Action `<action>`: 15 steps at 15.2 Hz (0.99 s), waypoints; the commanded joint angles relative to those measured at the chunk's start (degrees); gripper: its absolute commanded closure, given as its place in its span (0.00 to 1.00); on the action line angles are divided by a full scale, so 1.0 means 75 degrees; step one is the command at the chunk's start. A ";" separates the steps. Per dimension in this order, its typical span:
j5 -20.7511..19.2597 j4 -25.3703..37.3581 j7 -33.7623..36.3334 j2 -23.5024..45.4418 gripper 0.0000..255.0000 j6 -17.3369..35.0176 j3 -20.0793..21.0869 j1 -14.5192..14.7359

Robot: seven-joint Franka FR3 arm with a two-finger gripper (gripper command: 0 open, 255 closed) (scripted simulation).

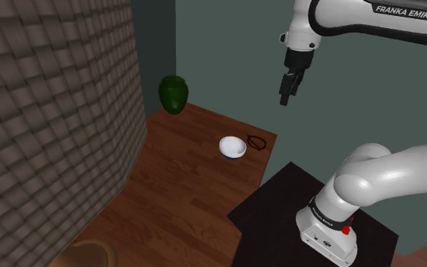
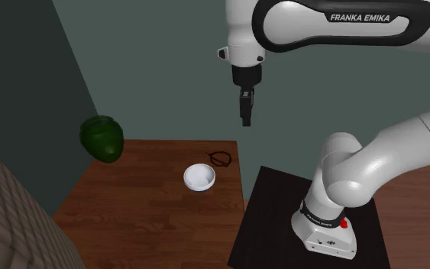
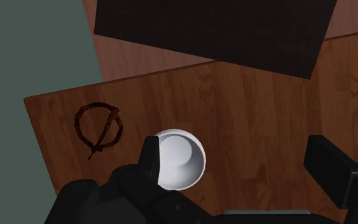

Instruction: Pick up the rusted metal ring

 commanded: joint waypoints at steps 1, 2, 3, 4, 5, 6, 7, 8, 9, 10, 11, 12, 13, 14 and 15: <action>0.0000 0.0000 0.0000 0.0000 0.00 0.0000 0.0000 0.0000; -0.0039 -0.0218 -0.0052 0.0017 0.00 0.0263 -0.0077 -0.0034; -0.0077 -0.0426 -0.0104 0.0046 0.00 0.0529 -0.0156 -0.0069; -0.0116 -0.0625 -0.0155 0.0087 0.00 0.0797 -0.0234 -0.0106; -0.0154 -0.0815 -0.0206 0.0141 0.00 0.1069 -0.0313 -0.0146; -0.0193 -0.0996 -0.0257 0.0207 0.00 0.1343 -0.0392 -0.0185; -0.0231 -0.1166 -0.0307 0.0285 0.00 0.1621 -0.0473 -0.0224; -0.0268 -0.1327 -0.0358 0.0377 0.00 0.1902 -0.0554 -0.0265; -0.0305 -0.1478 -0.0409 0.0483 0.00 0.2186 -0.0636 -0.0307; -0.0340 -0.1618 -0.0460 0.0602 0.00 0.2473 -0.0717 -0.0350; -0.0373 -0.1748 -0.0512 0.0735 0.00 0.2764 -0.0799 -0.0392; -0.0405 -0.1867 -0.0564 0.0881 0.00 0.3057 -0.0882 -0.0433; -0.0435 -0.1975 -0.0618 0.1042 0.00 0.3353 -0.0966 -0.0474; -0.0462 -0.2072 -0.0672 0.1217 0.00 0.3652 -0.1049 -0.0515; -0.0485 -0.2157 -0.0729 0.1405 0.00 0.3952 -0.1132 -0.0555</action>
